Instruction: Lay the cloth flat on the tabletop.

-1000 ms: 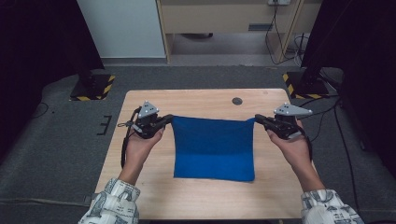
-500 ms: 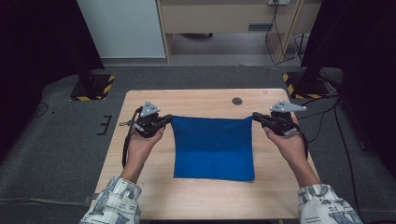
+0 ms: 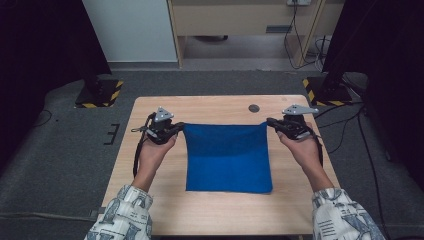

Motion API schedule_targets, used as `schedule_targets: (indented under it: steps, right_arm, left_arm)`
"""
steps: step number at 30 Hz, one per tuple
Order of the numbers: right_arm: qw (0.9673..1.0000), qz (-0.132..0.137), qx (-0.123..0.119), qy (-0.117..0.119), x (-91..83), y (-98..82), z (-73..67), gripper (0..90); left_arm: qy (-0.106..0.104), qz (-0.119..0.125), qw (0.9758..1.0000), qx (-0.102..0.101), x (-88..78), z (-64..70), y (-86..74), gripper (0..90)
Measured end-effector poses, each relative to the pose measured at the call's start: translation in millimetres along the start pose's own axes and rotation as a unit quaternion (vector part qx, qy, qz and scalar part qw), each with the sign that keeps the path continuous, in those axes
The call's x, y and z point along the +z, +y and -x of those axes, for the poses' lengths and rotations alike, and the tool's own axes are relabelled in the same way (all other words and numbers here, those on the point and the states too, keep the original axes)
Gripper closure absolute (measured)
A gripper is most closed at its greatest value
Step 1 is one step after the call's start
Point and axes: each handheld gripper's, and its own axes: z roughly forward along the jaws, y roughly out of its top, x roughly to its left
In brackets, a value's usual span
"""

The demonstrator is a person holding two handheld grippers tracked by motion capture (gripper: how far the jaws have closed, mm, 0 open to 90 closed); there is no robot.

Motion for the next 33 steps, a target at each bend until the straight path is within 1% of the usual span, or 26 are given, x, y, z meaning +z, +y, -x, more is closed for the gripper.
schedule_targets:
  steps: [1,2,3,5,8,12,13,15,17,20,25,27,33]
  right_arm:
    - [1.0000,-0.002,0.002,0.000,2.0,0.1,0.2,89.8]
    - [1.0000,-0.002,0.002,0.000,2.0,0.1,0.2,89.8]
    - [1.0000,-0.004,0.008,-0.002,8.3,0.2,1.2,89.9]
    - [0.9999,-0.006,0.010,-0.005,13.3,-0.1,2.6,89.8]
    - [0.9998,-0.011,0.015,-0.009,18.8,-1.5,4.4,89.8]
    - [0.9996,-0.017,0.016,-0.013,23.1,-3.4,6.5,89.8]
    - [0.9995,-0.018,0.019,-0.015,23.8,-3.8,6.7,89.8]
    - [0.9994,-0.020,0.021,-0.017,25.1,-4.4,7.5,89.8]
    - [0.9994,-0.021,0.022,-0.018,26.4,-4.9,8.2,89.8]
    - [0.9993,-0.021,0.021,-0.022,27.9,-5.7,9.3,89.9]
    - [0.9990,-0.025,0.028,-0.024,32.8,-8.0,11.2,89.8]
    - [0.9989,-0.028,0.030,-0.025,35.1,-9.6,11.9,89.8]
    - [0.9981,-0.039,0.038,-0.028,41.9,-18.2,17.4,89.8]
  left_arm:
    - [0.001,-0.001,1.0000,-0.006,5.5,-3.7,0.0,89.0]
    - [0.001,-0.001,1.0000,-0.006,5.5,-3.7,0.0,89.0]
    - [0.002,-0.003,1.0000,-0.008,7.9,-5.3,-0.2,89.0]
    - [0.002,-0.004,0.9999,-0.013,12.9,-8.1,-1.2,89.0]
    - [0.003,-0.008,0.9999,-0.015,19.3,-10.8,-3.1,89.0]
    - [0.006,-0.008,0.9998,-0.019,25.9,-13.1,-3.9,89.0]
    - [0.004,-0.007,0.9998,-0.020,27.5,-13.1,-3.9,89.0]
    - [0.005,-0.004,0.9997,-0.026,30.8,-12.8,-4.0,89.0]
    - [0.009,-0.008,0.9996,-0.025,32.9,-13.1,-4.0,89.0]
    - [0.009,-0.006,0.9994,-0.034,38.0,-14.3,-4.4,89.0]
    - [0.018,-0.012,0.9992,-0.034,46.2,-15.5,-2.7,89.1]
    - [0.022,-0.016,0.9992,-0.030,49.8,-14.8,-1.5,89.1]
    - [0.029,-0.023,0.9989,-0.030,59.3,-14.0,-1.1,89.1]
